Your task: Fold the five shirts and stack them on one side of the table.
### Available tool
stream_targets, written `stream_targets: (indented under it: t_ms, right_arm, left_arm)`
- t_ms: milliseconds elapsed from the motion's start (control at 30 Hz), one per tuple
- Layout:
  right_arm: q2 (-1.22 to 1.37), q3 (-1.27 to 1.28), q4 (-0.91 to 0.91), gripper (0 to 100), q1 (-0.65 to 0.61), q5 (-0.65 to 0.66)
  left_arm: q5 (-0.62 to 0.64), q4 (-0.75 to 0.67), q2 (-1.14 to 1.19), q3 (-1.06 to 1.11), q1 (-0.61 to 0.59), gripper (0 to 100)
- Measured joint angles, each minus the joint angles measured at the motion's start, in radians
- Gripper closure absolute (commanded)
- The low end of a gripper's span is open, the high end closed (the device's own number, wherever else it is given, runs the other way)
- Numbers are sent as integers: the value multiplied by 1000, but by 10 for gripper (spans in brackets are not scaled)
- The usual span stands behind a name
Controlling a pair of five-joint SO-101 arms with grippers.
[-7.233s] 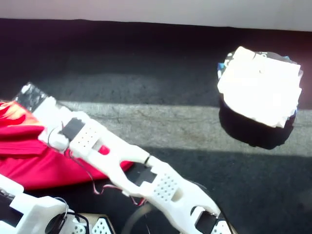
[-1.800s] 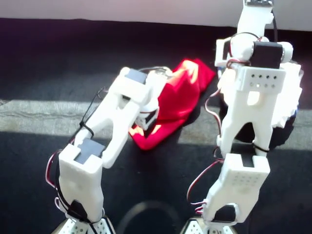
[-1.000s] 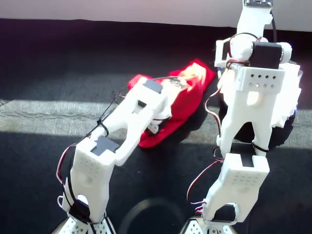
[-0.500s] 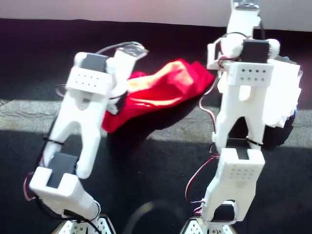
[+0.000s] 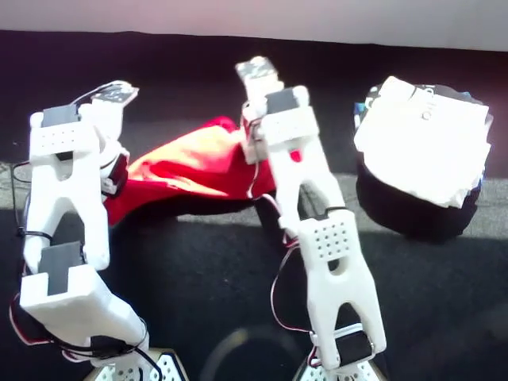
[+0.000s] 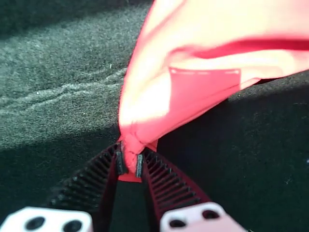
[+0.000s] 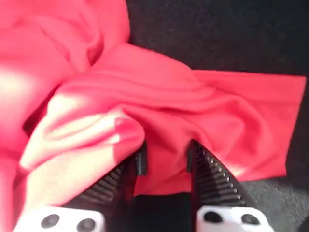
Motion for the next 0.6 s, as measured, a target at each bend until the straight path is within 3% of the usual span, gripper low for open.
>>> stream_targets:
  t_ms: [133,433,600]
  right_arm:
    - [64,-21,-160,998,-3,9]
    - [69,-284,-127,991,5,12]
    - [34,-480,-60,991,41,14]
  left_arm:
    - [0,-2,0,0,-34,991]
    - [0,3,0,-2,-52,991]
    - [0,114,-46,-81,-46,991]
